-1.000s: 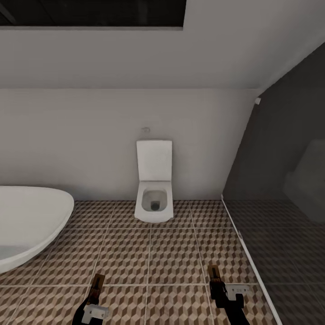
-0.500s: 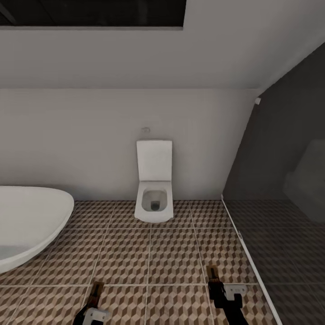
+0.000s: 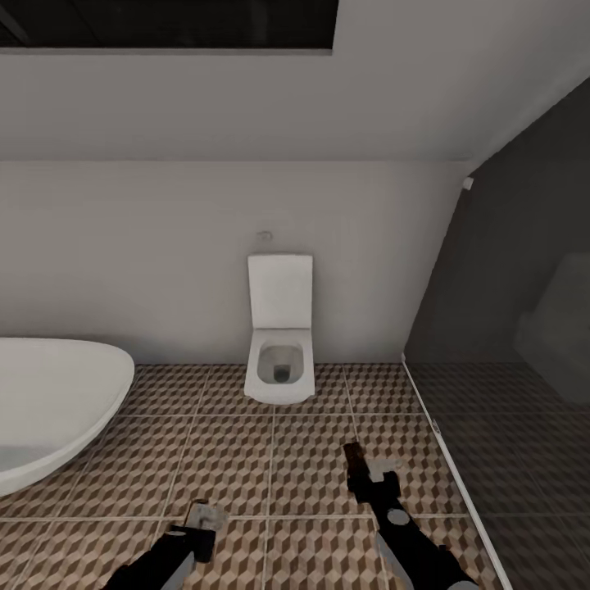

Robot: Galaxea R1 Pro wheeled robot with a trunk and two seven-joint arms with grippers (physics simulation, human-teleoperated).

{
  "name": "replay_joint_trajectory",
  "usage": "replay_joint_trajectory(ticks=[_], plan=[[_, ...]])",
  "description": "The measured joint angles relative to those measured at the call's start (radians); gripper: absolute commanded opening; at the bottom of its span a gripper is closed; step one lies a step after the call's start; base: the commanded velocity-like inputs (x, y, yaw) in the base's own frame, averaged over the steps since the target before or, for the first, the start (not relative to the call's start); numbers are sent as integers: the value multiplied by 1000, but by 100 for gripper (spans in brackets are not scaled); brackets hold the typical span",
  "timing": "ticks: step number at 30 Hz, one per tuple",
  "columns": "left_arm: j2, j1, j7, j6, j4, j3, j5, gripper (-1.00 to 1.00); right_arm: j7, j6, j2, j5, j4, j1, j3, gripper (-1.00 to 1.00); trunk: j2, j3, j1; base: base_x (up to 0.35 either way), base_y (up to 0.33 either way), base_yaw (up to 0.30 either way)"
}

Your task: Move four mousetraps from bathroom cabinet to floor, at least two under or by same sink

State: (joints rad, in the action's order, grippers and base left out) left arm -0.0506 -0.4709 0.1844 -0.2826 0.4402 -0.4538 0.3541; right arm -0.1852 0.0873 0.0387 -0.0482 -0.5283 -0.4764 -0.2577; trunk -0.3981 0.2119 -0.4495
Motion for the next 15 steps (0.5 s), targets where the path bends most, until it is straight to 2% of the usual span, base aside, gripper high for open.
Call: replay_joint_trajectory(ticks=[2,3,6,11,15], plan=[[0,-35,14,-66,30,33,0,-100,-23,-39,22,3,-31,-2,-1,-100,0,0,0,0,0,0],[0,-72,34,-120,46,49,-1,-100,-36,-74,46,5,-46,-4,-1,-100,0,0,0,0,0,0],[0,-135,107,-171,57,63,-1,-100,-47,-145,83,5,-56,-14,0,-100,0,0,0,0,0,0],[5,-160,152,-180,35,67,1,-100,-50,-182,116,4,-57,-22,-1,-100,0,0,0,0,0,0],[27,-164,159,-114,-8,63,1,-100,-50,-189,123,4,-52,-23,-1,-100,0,0,0,0,0,0]])
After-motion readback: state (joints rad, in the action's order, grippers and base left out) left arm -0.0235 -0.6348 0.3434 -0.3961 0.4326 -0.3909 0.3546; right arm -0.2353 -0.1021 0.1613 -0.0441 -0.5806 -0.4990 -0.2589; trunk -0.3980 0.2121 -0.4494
